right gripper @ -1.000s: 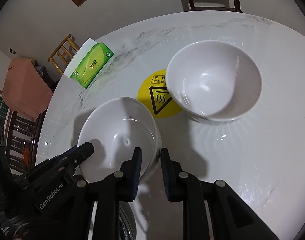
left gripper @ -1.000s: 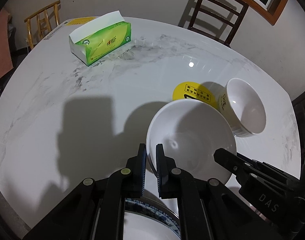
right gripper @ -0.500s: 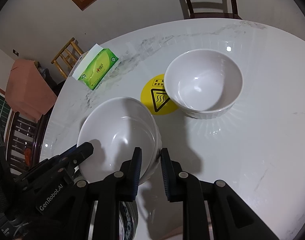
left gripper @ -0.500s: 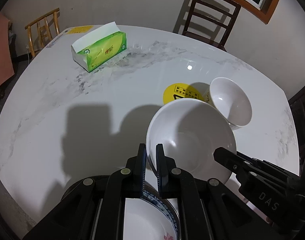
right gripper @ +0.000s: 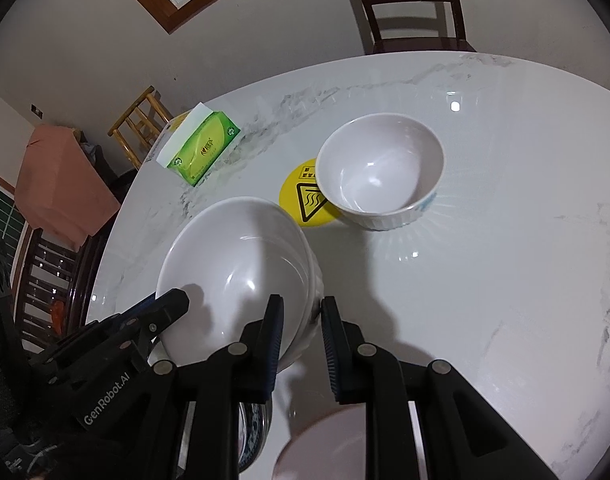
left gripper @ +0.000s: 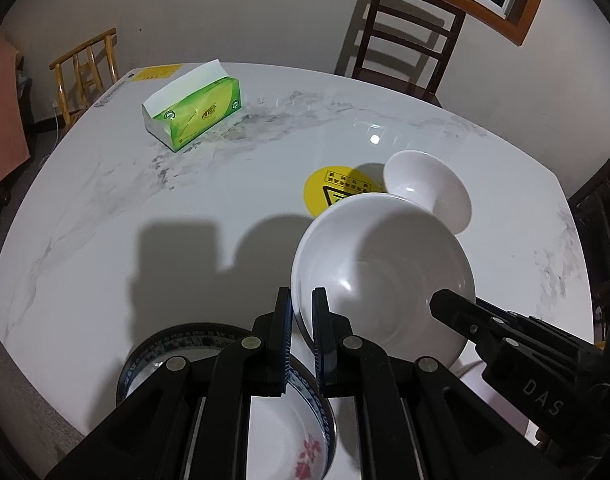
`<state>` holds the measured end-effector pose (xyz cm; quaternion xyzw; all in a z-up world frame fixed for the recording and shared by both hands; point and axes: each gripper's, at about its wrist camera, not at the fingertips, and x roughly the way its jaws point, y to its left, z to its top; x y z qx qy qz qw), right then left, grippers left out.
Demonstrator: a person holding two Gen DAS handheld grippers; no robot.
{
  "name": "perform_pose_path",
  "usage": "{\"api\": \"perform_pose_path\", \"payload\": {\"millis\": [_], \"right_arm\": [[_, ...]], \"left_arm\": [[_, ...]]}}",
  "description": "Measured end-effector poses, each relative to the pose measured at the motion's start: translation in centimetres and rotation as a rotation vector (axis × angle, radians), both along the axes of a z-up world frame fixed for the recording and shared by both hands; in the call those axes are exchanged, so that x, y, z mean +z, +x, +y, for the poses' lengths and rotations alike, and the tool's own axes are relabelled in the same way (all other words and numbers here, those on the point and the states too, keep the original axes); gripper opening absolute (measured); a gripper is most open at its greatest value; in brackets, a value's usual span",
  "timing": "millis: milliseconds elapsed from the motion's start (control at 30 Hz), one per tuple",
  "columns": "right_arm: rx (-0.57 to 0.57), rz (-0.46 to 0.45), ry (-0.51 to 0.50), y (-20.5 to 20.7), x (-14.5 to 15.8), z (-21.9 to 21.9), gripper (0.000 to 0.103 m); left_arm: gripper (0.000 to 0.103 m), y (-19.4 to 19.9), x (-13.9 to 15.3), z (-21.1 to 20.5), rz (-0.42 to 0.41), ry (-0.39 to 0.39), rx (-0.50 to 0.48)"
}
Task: Organize plates and bowls
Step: 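Carry the white Rabbit bowl over the pink bowl with both tools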
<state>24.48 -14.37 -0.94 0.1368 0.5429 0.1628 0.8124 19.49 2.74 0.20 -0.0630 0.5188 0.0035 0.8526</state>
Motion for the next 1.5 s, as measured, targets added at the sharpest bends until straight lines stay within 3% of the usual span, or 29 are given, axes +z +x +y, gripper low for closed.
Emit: {"api": "perform_pose_path", "payload": {"millis": [667,1500], "right_arm": [[-0.06,-0.046,-0.002,-5.1,2.6,-5.2,0.02],[-0.12,-0.019,-0.014,-10.7,1.8,-9.7,0.02]], "left_arm": [[0.007,-3.9,2.8,-5.4,-0.045,0.025,-0.076],[0.007,-8.5,1.5,-10.2,-0.012,-0.002,-0.157]]}}
